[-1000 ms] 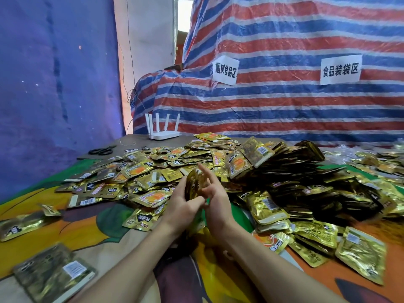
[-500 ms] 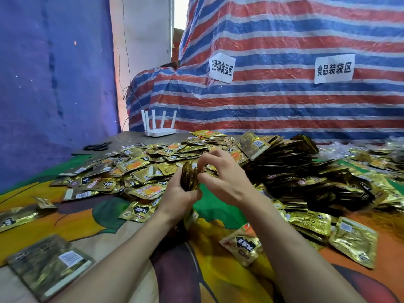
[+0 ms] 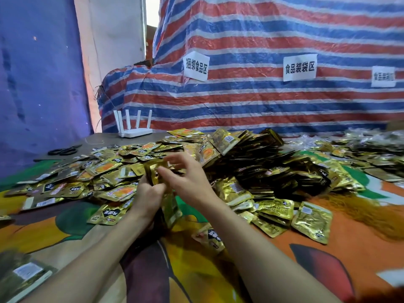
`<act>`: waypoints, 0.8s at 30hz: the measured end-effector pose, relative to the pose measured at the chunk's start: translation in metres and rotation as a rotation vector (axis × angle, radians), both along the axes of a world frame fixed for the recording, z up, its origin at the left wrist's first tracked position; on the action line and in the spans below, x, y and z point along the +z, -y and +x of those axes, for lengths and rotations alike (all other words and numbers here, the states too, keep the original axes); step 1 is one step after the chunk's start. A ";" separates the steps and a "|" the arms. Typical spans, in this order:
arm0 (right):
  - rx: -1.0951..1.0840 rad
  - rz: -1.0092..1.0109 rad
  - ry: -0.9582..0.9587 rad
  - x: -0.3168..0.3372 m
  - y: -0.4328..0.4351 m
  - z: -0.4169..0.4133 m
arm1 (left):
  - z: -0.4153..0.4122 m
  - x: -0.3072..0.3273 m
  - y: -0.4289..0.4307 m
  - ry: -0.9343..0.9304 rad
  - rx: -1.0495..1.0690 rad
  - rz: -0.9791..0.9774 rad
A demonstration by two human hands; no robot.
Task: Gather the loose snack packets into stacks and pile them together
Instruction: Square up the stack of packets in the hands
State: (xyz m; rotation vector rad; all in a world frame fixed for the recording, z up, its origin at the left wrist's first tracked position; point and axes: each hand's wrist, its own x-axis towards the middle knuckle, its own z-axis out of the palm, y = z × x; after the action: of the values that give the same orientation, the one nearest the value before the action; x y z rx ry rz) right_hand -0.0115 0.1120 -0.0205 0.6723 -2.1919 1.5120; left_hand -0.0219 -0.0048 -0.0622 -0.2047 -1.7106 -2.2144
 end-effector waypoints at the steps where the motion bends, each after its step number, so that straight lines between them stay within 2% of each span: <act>1: 0.006 0.023 0.029 0.000 -0.001 0.003 | -0.003 -0.002 0.001 -0.014 0.035 -0.043; 3: -0.057 0.087 0.044 0.003 -0.008 0.007 | -0.008 -0.005 0.004 -0.032 0.065 -0.100; 6: -0.168 0.241 -0.015 0.016 -0.034 0.016 | -0.009 -0.009 -0.001 -0.012 -0.021 -0.077; 8: -0.228 0.352 0.011 0.029 -0.064 0.026 | -0.009 -0.010 -0.002 -0.024 -0.052 -0.114; 13: -0.682 0.780 0.260 0.051 -0.186 0.038 | -0.006 -0.008 -0.003 -0.121 -0.086 -0.185; 16: -0.889 0.991 0.415 0.037 -0.254 0.044 | -0.005 -0.008 -0.003 -0.133 -0.091 -0.189; 19: -0.982 1.059 0.454 0.012 -0.291 0.048 | 0.001 -0.004 -0.003 -0.117 -0.084 -0.218; 24: -0.908 1.070 0.488 0.003 -0.304 0.043 | 0.003 -0.002 0.000 -0.109 -0.081 -0.284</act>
State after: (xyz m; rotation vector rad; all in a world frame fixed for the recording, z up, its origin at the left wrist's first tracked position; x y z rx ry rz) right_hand 0.0319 0.4161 -0.0173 -0.5125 -2.9432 -0.0342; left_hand -0.0186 -0.0050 -0.0646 -0.4616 -1.9801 -1.9654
